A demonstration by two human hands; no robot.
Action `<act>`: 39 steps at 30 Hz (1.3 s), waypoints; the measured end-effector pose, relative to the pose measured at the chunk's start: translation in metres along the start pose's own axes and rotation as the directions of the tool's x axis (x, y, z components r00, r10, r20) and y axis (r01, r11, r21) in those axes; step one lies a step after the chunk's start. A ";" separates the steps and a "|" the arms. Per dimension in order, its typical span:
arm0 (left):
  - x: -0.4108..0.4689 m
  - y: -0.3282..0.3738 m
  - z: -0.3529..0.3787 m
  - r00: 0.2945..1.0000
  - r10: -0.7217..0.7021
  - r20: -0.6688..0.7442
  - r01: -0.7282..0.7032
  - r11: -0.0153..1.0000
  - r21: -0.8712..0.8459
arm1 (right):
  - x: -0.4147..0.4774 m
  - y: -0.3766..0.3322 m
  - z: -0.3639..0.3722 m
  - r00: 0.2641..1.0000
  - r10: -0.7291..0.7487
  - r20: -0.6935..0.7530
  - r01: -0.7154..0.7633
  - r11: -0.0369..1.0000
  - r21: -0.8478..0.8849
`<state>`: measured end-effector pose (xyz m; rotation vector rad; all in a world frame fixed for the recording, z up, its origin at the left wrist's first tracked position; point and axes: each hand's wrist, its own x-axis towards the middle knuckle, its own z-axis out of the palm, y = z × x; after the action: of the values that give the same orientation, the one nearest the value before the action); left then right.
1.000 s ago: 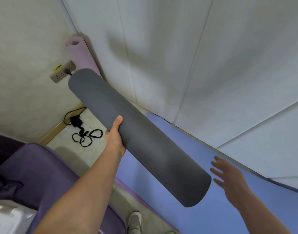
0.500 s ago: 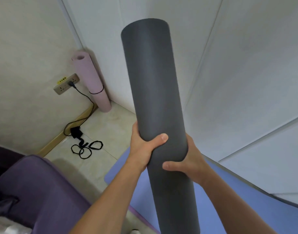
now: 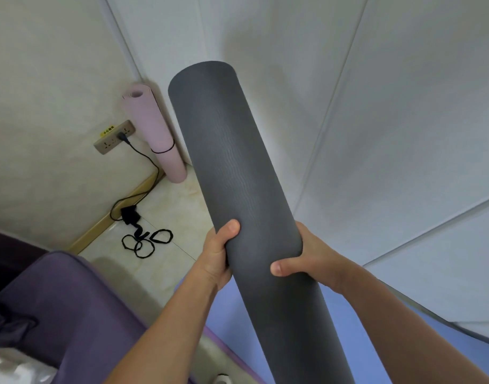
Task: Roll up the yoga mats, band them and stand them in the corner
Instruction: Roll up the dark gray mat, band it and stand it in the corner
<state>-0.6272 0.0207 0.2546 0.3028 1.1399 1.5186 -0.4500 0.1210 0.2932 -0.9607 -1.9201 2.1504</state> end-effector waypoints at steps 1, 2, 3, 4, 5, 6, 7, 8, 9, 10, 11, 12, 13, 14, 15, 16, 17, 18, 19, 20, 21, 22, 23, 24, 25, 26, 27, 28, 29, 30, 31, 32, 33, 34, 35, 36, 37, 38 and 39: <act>0.000 0.002 0.003 0.999 0.032 -0.025 -0.031 0.999 0.032 | 0.001 -0.001 0.000 0.999 -0.006 -0.035 0.005 0.999 -0.032; -0.001 0.005 0.007 0.996 0.066 -0.062 -0.062 0.996 0.068 | 0.000 -0.005 0.000 0.996 -0.024 -0.081 0.019 0.998 -0.063; -0.002 0.008 0.012 0.991 0.095 -0.098 -0.084 0.991 0.103 | 0.000 -0.010 0.000 0.990 -0.039 -0.134 0.029 0.997 -0.075; -0.005 0.011 0.018 0.987 0.113 -0.116 -0.097 0.986 0.133 | -0.001 -0.016 -0.002 0.985 -0.060 -0.160 0.053 0.997 -0.052; -0.008 0.013 0.025 0.986 0.126 -0.110 -0.107 0.981 0.164 | -0.002 -0.022 -0.006 0.984 -0.091 -0.155 0.089 0.996 -0.019; -0.012 0.016 0.033 0.987 0.134 -0.090 -0.114 0.974 0.196 | -0.002 -0.027 -0.011 0.983 -0.111 -0.145 0.112 0.994 0.002; -0.016 0.020 0.042 0.989 0.133 -0.064 -0.115 0.967 0.228 | -0.004 -0.032 -0.015 0.983 -0.103 -0.150 0.109 0.994 0.028; -0.020 0.025 0.049 0.991 0.125 -0.038 -0.112 0.963 0.244 | -0.008 -0.038 -0.019 0.983 -0.093 -0.158 0.104 0.993 0.062; -0.022 0.030 0.054 0.993 0.112 -0.021 -0.104 0.962 0.254 | -0.010 -0.042 -0.022 0.983 -0.089 -0.161 0.106 0.989 0.100; -0.023 0.035 0.059 0.995 0.100 -0.010 -0.094 0.965 0.246 | -0.012 -0.047 -0.023 0.982 -0.099 -0.162 0.120 0.984 0.131; -0.023 0.039 0.061 0.996 0.087 -0.015 -0.082 0.970 0.230 | -0.013 -0.051 -0.025 0.981 -0.101 -0.166 0.126 0.981 0.148; -0.023 0.045 0.065 0.997 0.078 -0.025 -0.071 0.976 0.206 | -0.013 -0.055 -0.027 0.980 -0.109 -0.164 0.134 0.979 0.152; -0.025 0.053 0.069 0.997 0.066 -0.039 -0.058 0.983 0.173 | -0.012 -0.062 -0.027 0.981 -0.121 -0.152 0.143 0.979 0.147; -0.026 0.060 0.073 0.997 0.054 -0.059 -0.047 0.991 0.124 | -0.010 -0.068 -0.027 0.982 -0.132 -0.137 0.150 0.979 0.138; -0.030 0.068 0.079 0.997 0.031 -0.073 -0.026 0.997 0.074 | -0.007 -0.075 -0.026 0.982 -0.141 -0.124 0.157 0.980 0.124; -0.033 0.075 0.084 0.997 -0.008 -0.075 0.008 1.000 0.006 | -0.004 -0.080 -0.025 0.983 -0.147 -0.110 0.159 0.981 0.111; -0.034 0.079 0.084 0.995 -0.032 -0.095 0.028 0.999 -0.044 | -0.001 -0.083 -0.024 0.984 -0.151 -0.096 0.161 0.982 0.103; -0.031 0.080 0.082 0.993 -0.033 -0.112 0.023 0.996 -0.091 | 0.002 -0.086 -0.024 0.985 -0.156 -0.079 0.164 0.982 0.096; -0.029 0.080 0.078 0.988 -0.007 -0.155 -0.009 0.995 -0.100 | 0.005 -0.088 -0.023 0.985 -0.161 -0.062 0.166 0.982 0.090; -0.027 0.080 0.075 0.975 0.023 -0.220 -0.047 0.993 -0.105 | 0.007 -0.090 -0.022 0.986 -0.162 -0.051 0.166 0.983 0.084; -0.024 0.079 0.069 0.957 0.048 -0.286 -0.079 0.992 -0.098 | 0.009 -0.092 -0.022 0.987 -0.157 -0.046 0.160 0.984 0.080; -0.023 0.079 0.064 0.934 0.064 -0.352 -0.100 0.991 -0.084 | 0.011 -0.092 -0.022 0.988 -0.148 -0.041 0.151 0.985 0.081; -0.023 0.080 0.060 0.910 0.086 -0.407 -0.122 0.990 -0.065 | 0.013 -0.093 -0.023 0.990 -0.140 -0.034 0.143 0.986 0.087; -0.024 0.082 0.058 0.895 0.114 -0.431 -0.150 0.987 -0.052 | 0.015 -0.092 -0.024 0.991 -0.132 -0.030 0.134 0.986 0.097; -0.025 0.083 0.056 0.894 0.131 -0.429 -0.169 0.984 -0.051 | 0.016 -0.093 -0.024 0.992 -0.121 -0.028 0.123 0.988 0.098; -0.026 0.083 0.054 0.897 0.131 -0.422 -0.171 0.984 -0.058 | 0.017 -0.093 -0.024 0.993 -0.112 -0.027 0.114 0.989 0.098; -0.025 0.082 0.052 0.900 0.128 -0.416 -0.169 0.984 -0.062 | 0.017 -0.092 -0.024 0.994 -0.105 -0.029 0.107 0.989 0.102; -0.024 0.080 0.051 0.899 0.127 -0.418 -0.168 0.984 -0.062 | 0.018 -0.090 -0.024 0.994 -0.101 -0.027 0.104 0.988 0.111; -0.023 0.077 0.049 0.891 0.127 -0.435 -0.169 0.984 -0.058 | 0.019 -0.089 -0.023 0.995 -0.097 -0.023 0.099 0.988 0.119; -0.021 0.075 0.048 0.881 0.123 -0.457 -0.165 0.985 -0.054 | 0.019 -0.087 -0.022 0.995 -0.093 -0.021 0.095 0.987 0.128; -0.019 0.072 0.047 0.869 0.108 -0.482 -0.150 0.987 -0.049 | 0.019 -0.084 -0.022 0.996 -0.089 -0.017 0.091 0.986 0.143; -0.015 0.069 0.046 0.859 0.088 -0.505 -0.130 0.990 -0.050 | 0.019 -0.081 -0.021 0.996 -0.086 -0.012 0.087 0.982 0.167; -0.012 0.067 0.047 0.849 0.067 -0.525 -0.111 0.992 -0.053 | 0.019 -0.079 -0.020 0.996 -0.087 0.001 0.085 0.978 0.190; -0.010 0.065 0.047 0.842 0.044 -0.537 -0.096 0.993 -0.068 | 0.019 -0.077 -0.018 0.996 -0.087 0.015 0.082 0.975 0.207; -0.007 0.063 0.047 0.841 0.020 -0.541 -0.077 0.993 -0.084 | 0.019 -0.075 -0.017 0.996 -0.084 0.027 0.077 0.974 0.212; -0.003 0.059 0.045 0.840 -0.007 -0.543 -0.054 0.994 -0.096 | 0.021 -0.073 -0.016 0.996 -0.081 0.034 0.072 0.975 0.211; -0.001 0.055 0.042 0.831 -0.020 -0.556 -0.037 0.995 -0.090 | 0.023 -0.072 -0.016 0.996 -0.078 0.043 0.067 0.977 0.202; 0.001 0.049 0.039 0.820 -0.016 -0.573 -0.040 0.996 -0.084 | 0.025 -0.072 -0.015 0.996 -0.074 0.052 0.063 0.982 0.179; 0.002 0.045 0.036 0.803 -0.002 -0.596 -0.049 0.996 -0.070 | 0.028 -0.073 -0.014 0.996 -0.070 0.058 0.061 0.988 0.145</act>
<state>-0.6297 0.0461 0.3067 -0.2501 1.5584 1.7349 -0.4887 0.1609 0.3501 -0.8026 -1.7679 2.2705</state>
